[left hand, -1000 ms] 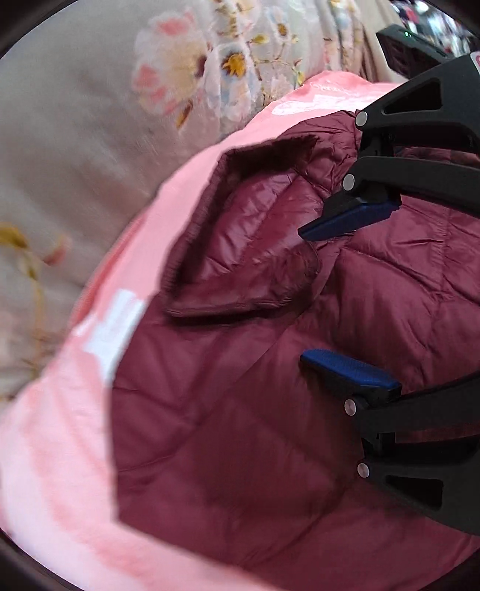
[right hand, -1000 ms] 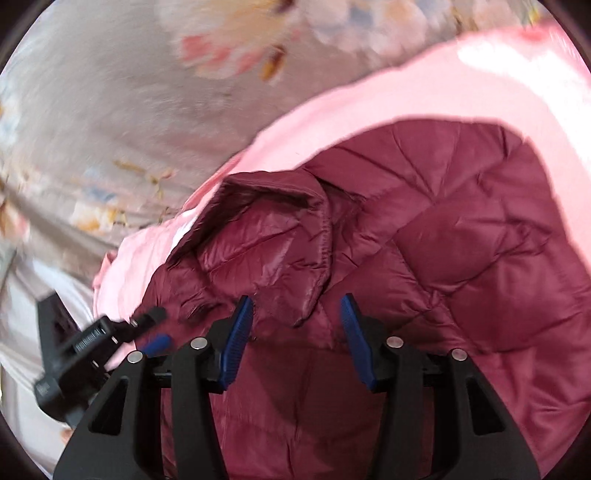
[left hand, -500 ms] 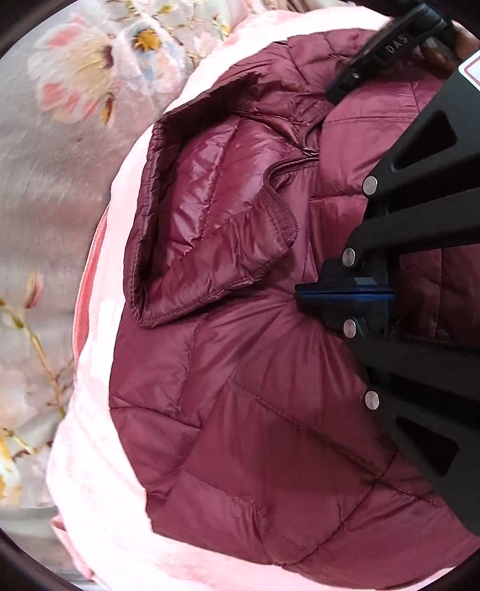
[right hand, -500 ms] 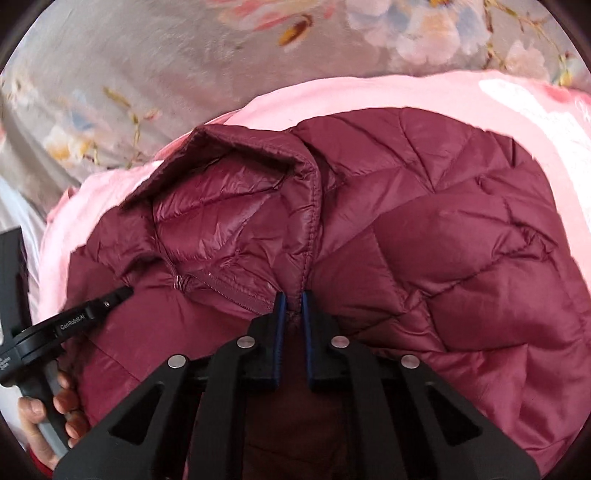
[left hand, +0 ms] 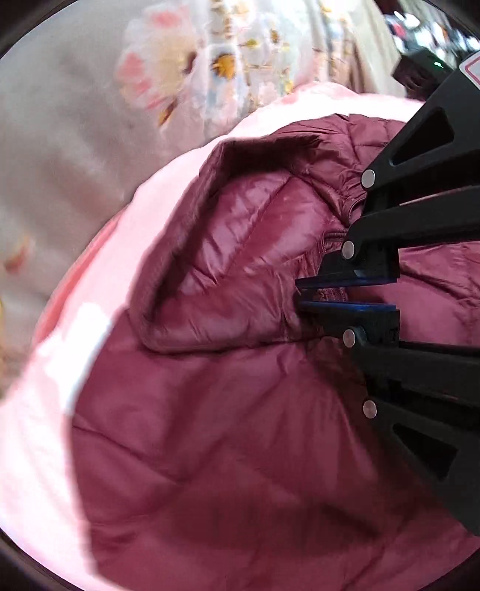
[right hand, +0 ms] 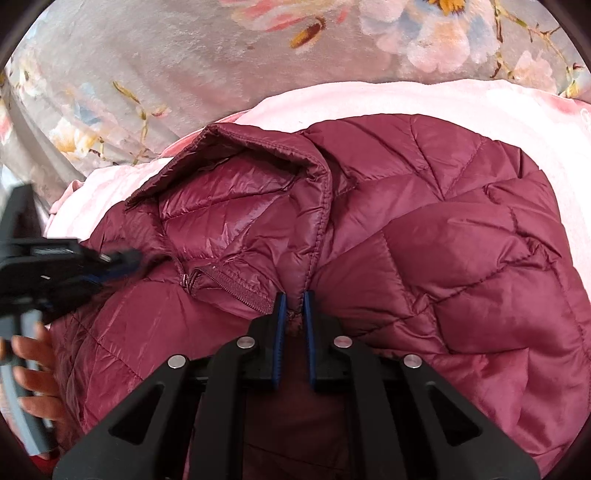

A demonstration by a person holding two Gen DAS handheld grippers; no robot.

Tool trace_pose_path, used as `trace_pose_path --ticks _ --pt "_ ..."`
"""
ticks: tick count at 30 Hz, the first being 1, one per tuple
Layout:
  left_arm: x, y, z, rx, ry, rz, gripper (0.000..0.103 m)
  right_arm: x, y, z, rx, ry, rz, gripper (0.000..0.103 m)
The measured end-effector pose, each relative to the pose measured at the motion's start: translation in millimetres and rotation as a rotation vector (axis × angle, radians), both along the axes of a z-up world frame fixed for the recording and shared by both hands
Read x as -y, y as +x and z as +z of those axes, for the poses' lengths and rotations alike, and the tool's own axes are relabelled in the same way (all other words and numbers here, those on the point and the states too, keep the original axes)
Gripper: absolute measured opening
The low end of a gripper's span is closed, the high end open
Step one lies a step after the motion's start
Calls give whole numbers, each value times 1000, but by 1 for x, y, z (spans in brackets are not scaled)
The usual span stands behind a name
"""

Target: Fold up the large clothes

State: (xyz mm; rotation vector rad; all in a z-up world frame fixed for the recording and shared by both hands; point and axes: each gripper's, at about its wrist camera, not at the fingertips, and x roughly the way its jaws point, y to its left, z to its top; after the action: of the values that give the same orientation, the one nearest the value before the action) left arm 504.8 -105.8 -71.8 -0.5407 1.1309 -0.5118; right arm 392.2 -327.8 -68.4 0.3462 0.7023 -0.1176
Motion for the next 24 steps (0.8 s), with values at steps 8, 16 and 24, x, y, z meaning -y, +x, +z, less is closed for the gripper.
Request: trace_pose_path --ticks 8,16,24 --pt "-8 -22 23 187 123 -38 0 0 -6 4 39 28 23 12" --pt "-9 -23 20 77 3 -18 16 -1 -5 3 43 44 28 12" --pt "-18 -18 11 27 -9 44 43 -1 -5 1 45 47 34 12"
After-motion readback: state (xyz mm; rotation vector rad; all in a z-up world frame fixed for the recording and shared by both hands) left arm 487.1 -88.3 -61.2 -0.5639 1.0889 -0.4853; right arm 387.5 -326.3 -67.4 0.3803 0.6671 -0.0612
